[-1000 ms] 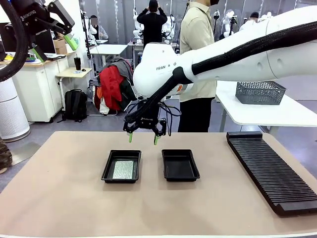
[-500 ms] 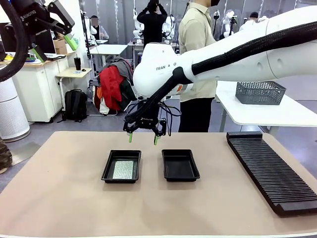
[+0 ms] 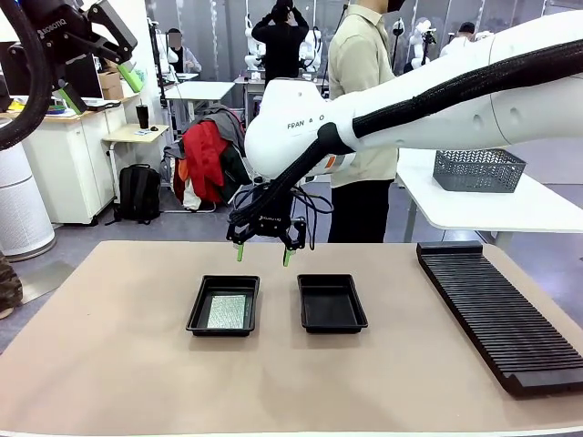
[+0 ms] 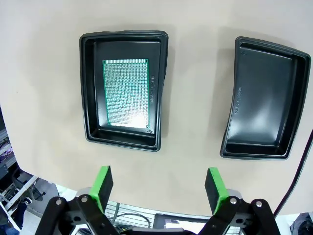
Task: Inspect and transfer BCBs to ESD trays.
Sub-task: Pick up the ESD tray and place it on the left side of the table.
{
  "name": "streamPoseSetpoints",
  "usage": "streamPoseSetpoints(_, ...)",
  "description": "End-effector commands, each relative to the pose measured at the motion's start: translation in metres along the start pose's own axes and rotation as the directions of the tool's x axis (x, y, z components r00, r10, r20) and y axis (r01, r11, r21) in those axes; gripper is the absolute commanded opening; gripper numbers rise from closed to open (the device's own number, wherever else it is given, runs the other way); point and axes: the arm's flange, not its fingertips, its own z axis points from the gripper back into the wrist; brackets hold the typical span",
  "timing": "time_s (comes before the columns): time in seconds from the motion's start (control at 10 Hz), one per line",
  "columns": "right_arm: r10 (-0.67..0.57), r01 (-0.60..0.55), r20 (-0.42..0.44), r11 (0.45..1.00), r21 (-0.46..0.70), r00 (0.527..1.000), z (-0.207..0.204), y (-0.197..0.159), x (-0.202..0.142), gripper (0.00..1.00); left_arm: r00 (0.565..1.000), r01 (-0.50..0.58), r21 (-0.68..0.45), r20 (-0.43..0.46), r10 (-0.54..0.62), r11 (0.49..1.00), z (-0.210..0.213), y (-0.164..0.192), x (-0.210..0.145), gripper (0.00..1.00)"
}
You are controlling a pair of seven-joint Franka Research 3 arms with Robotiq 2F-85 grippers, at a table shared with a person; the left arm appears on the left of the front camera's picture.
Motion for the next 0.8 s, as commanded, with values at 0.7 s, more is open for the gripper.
streamPoseSetpoints(0.7, -0.003, 0.003, -0.003, 1.0, 0.0, 1.0, -0.0004, -0.0012, -0.0022, 1.0, 1.0, -0.001, 0.0, -0.001, 0.001, 1.0, -0.0003, 0.0007, -0.0001, 1.0)
